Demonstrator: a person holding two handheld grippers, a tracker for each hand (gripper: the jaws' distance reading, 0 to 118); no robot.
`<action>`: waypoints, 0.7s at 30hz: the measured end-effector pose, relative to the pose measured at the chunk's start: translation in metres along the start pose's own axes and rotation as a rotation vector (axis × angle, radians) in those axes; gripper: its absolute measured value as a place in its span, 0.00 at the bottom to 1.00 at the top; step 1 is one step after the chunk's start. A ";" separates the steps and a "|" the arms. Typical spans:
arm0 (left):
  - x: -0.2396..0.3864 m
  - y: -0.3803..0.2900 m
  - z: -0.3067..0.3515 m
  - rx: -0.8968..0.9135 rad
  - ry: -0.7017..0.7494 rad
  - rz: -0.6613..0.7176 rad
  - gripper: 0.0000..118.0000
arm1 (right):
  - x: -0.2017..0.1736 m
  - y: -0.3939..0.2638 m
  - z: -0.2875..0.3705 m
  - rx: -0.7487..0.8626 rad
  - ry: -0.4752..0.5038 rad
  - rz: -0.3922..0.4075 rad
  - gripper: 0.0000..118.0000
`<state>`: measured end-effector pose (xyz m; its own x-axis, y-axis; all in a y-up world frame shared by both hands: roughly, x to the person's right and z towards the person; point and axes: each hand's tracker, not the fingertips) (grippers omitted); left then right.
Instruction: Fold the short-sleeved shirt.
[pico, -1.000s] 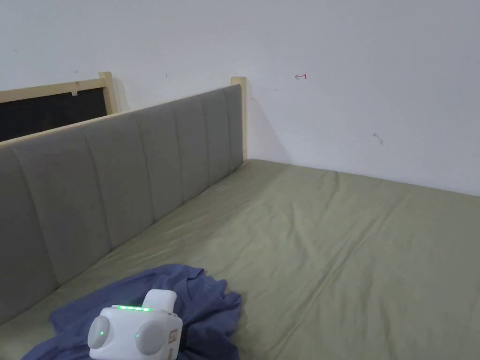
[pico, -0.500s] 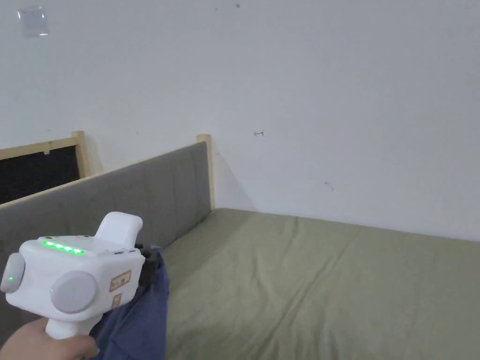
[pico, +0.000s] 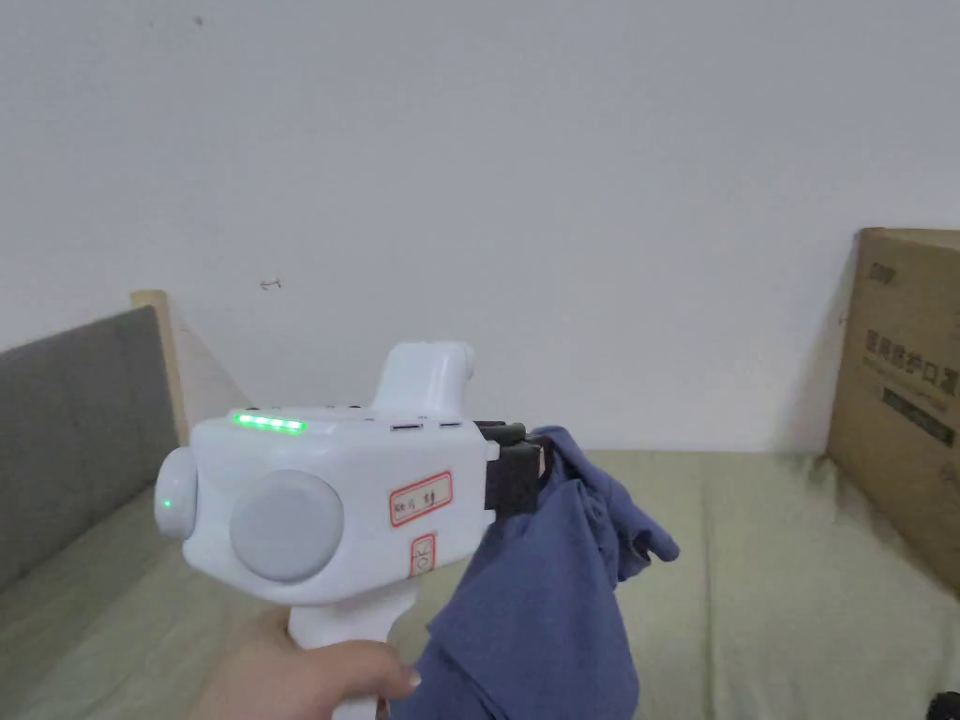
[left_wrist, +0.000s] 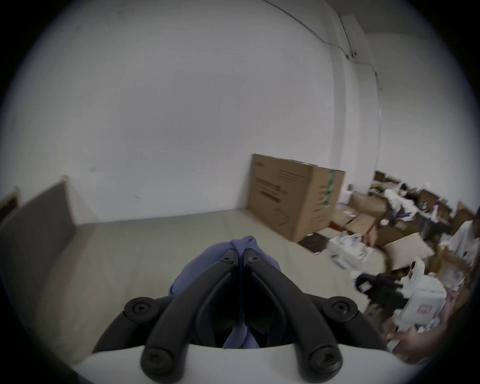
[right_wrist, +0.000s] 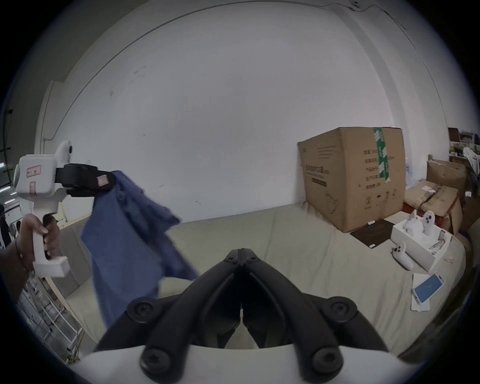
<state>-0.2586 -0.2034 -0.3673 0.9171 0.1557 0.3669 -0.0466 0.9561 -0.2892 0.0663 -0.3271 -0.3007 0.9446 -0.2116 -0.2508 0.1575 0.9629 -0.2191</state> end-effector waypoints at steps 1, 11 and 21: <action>0.004 -0.006 -0.017 -0.024 -0.048 0.025 0.01 | 0.007 -0.001 0.001 -0.010 -0.015 0.003 0.00; -0.019 -0.196 -0.168 -0.833 0.025 0.206 0.01 | 0.046 -0.044 -0.016 -0.174 -0.073 -0.103 0.00; -0.051 -0.168 -0.107 -0.673 0.028 0.244 0.93 | 0.032 -0.046 -0.031 -0.220 -0.073 -0.072 0.00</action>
<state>-0.2549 -0.3989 -0.4322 0.9219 0.3304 0.2026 -0.0050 0.5329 -0.8462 0.0802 -0.3831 -0.3277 0.9529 -0.2576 -0.1600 0.1658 0.8843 -0.4365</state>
